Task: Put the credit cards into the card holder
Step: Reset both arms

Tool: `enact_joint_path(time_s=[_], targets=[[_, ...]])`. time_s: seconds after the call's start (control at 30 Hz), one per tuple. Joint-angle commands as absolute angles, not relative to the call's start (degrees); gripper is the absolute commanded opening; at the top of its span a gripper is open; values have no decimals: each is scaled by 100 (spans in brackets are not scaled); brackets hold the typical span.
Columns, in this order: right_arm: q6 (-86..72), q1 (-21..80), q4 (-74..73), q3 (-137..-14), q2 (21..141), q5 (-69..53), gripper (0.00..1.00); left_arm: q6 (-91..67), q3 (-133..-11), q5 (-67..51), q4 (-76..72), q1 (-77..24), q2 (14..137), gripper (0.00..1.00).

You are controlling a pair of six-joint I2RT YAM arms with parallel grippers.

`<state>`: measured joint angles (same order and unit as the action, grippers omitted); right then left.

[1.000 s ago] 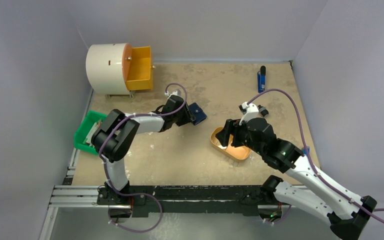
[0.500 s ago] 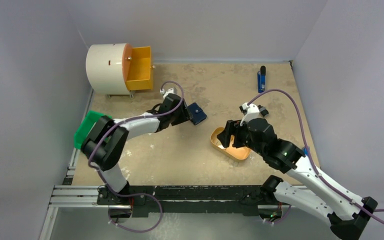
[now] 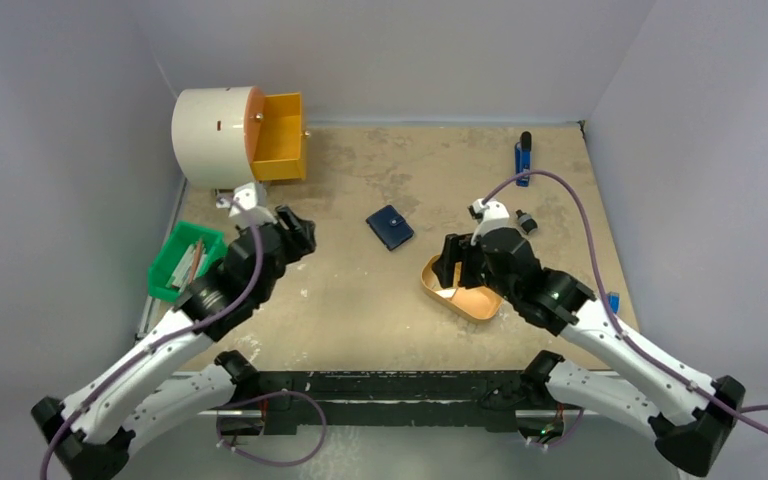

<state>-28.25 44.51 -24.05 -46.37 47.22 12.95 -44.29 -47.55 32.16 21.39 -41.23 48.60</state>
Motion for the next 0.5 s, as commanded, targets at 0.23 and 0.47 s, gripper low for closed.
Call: enact_joint_path(time_s=[0.23,0.47], targets=[[-3026,4465,-1427,-4367,6062,1074,70,-3720,-4254,4198,2743,-4120,3523,53],[-3166,4460,-1260,-4097,6368,1213,68,-3964,-4394,4567,3014,-4121,3601,53]])
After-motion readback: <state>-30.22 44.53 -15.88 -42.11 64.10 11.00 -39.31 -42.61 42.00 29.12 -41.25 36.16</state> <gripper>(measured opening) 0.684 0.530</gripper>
